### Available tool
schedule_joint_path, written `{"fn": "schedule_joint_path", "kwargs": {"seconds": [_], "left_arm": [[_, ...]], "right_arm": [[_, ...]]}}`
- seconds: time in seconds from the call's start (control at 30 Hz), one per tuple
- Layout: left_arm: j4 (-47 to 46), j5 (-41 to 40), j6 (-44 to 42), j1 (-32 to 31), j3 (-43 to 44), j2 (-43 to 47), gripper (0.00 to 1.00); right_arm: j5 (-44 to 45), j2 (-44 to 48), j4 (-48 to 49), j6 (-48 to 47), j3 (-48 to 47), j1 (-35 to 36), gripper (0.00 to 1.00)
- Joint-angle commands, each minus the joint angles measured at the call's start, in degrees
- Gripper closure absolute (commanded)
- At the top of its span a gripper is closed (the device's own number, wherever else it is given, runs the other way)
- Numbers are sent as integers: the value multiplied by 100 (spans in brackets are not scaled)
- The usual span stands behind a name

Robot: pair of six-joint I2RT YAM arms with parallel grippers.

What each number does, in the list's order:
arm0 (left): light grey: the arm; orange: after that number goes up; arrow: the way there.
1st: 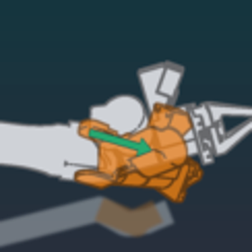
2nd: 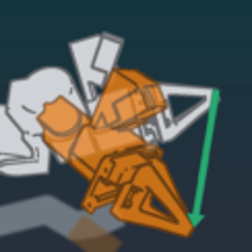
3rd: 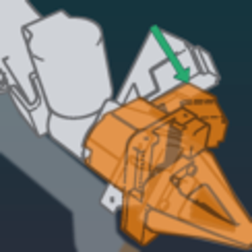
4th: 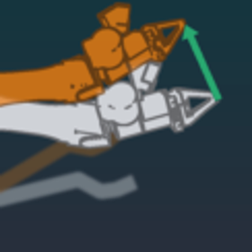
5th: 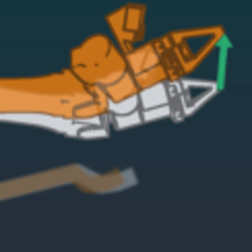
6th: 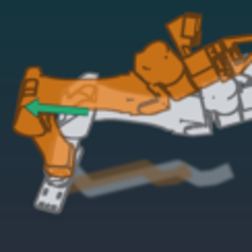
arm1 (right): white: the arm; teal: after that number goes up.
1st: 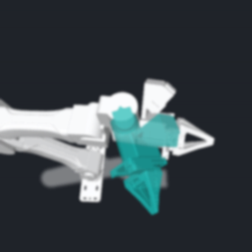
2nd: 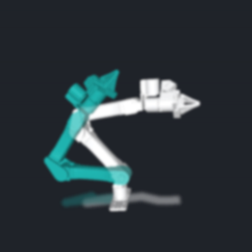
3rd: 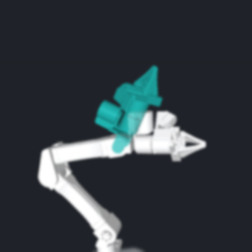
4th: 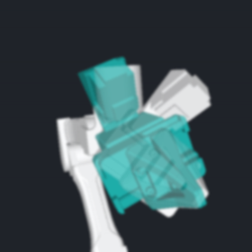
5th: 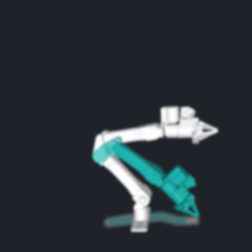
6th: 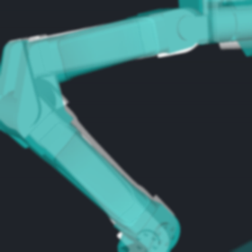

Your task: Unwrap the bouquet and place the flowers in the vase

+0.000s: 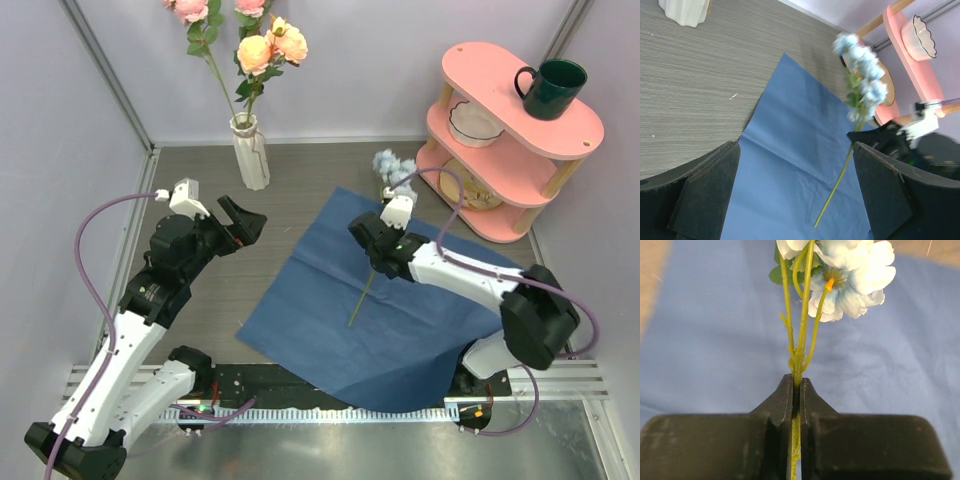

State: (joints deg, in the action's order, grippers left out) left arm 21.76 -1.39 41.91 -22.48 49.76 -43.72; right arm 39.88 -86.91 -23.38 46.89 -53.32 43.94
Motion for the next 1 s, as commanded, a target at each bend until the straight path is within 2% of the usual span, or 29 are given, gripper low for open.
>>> {"fn": "schedule_joint_path", "kwargs": {"seconds": [0.0,0.1,0.23,0.27,0.37,0.47,0.5,0.6,0.7,0.77,0.97], "left_arm": [[-102,121,80,24,104,136,0],[-14,269,89,24,236,136,0],[232,314,-16,24,438,206,0],[267,349,-103,24,525,215,0],[268,673,-227,24,666,215,0],[-127,1183,-298,24,702,145,0],[-520,1585,-211,16,676,128,0],[-1486,2429,36,24,623,-65,0],[-2147,2783,317,-46,658,-364,2],[-2500,2802,397,-203,684,-592,3],[-3239,2548,441,-940,851,-1208,4]], "right_arm": [[829,1226,946,-1274,-723,35,99],[374,1729,2124,-2032,-960,27,99],[-242,2038,3162,-2175,-1295,9,99],[-418,2064,3712,-2245,-1251,0,99],[-1042,2152,4558,-2544,-1049,-9,99],[-2051,2249,5138,-3053,-497,0,99],[-2254,2275,5341,-3116,-312,0,99],[-3054,2241,5326,-2985,-91,-52,99],[-4300,2214,5282,-3081,-135,-53,99],[-4776,2292,5395,-3125,-30,-53,99],[-5051,2600,6081,-3055,550,-53,99]]}}
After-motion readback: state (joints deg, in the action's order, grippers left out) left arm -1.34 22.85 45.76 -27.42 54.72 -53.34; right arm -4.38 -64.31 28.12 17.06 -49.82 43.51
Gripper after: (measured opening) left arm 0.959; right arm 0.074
